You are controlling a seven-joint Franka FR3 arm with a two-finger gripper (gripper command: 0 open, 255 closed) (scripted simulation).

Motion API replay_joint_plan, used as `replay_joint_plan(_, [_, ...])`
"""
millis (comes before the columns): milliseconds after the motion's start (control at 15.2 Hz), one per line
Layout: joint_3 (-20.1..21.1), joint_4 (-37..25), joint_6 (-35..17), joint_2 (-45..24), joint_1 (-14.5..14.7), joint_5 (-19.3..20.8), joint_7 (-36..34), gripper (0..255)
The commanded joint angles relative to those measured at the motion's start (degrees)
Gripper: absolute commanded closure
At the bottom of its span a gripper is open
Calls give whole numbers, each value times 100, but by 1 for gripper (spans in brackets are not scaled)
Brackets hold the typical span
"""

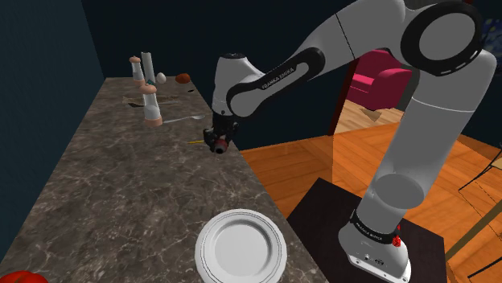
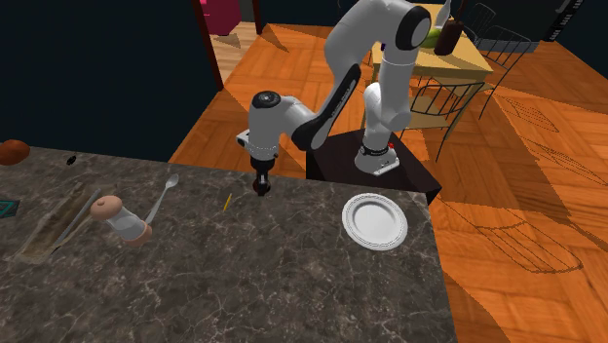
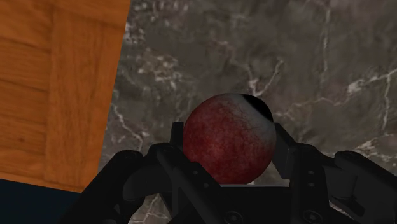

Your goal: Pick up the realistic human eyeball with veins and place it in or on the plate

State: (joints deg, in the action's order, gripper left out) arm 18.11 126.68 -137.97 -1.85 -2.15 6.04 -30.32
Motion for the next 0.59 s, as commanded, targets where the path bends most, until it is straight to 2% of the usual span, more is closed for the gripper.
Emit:
replay_joint_plan(0, [4, -75, 141, 73, 0, -48, 37, 255])
replay_joint_plan(528, [0, -396, 735, 366, -3, -220, 184, 255])
